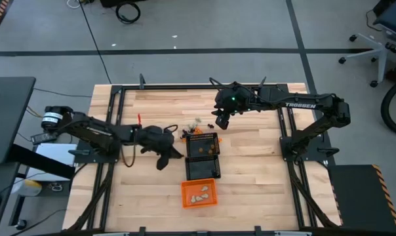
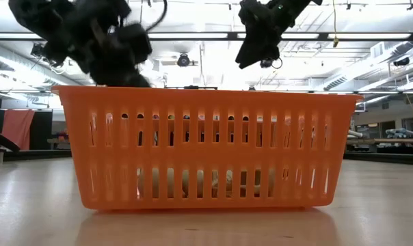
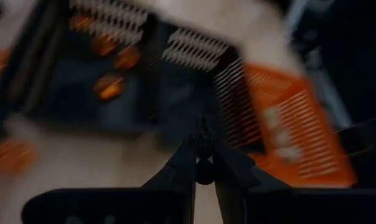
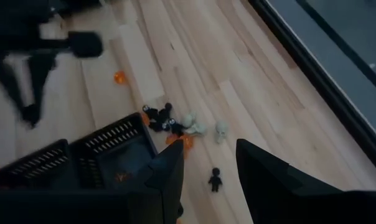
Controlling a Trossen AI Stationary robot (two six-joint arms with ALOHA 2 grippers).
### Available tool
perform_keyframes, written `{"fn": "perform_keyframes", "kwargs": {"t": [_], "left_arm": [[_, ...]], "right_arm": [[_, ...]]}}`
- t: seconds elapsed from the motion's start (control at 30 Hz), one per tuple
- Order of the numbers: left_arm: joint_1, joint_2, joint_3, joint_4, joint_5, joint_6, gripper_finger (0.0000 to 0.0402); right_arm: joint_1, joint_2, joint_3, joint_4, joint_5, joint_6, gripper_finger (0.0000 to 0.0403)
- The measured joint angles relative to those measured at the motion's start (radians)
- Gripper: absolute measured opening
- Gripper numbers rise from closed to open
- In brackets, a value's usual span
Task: Sort Halloween decoration
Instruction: Put the black skeleton toy into the bottom black bin
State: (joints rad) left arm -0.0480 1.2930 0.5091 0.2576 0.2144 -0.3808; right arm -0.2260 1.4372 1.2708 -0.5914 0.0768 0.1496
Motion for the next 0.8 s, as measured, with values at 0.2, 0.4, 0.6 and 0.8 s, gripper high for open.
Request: {"fn": "perform_keyframes", "kwargs": {"t": [0.2,0.4,0.6,0.8], "left_arm": [[-0.072,0.003,0.001,0.132,-0.001,-0.082,0.004],[-0.17,0.004,0.001,0.143,-0.044,-0.155,0.0041],[-0.273,0.061,0.002,0.257,-0.134,-0.222,0.0041],[-0.344,0.161,0.002,0.424,-0.195,-0.295,0.0041]], "right_arm": [[0.004,0.0,-0.001,0.016,0.004,0.081,0.015],[0.026,0.0,-0.002,0.012,0.003,0.222,0.015],[0.085,0.0,-0.003,0.007,0.0,0.348,0.015],[0.161,0.0,-0.003,0.006,0.024,0.402,0.015]]}}
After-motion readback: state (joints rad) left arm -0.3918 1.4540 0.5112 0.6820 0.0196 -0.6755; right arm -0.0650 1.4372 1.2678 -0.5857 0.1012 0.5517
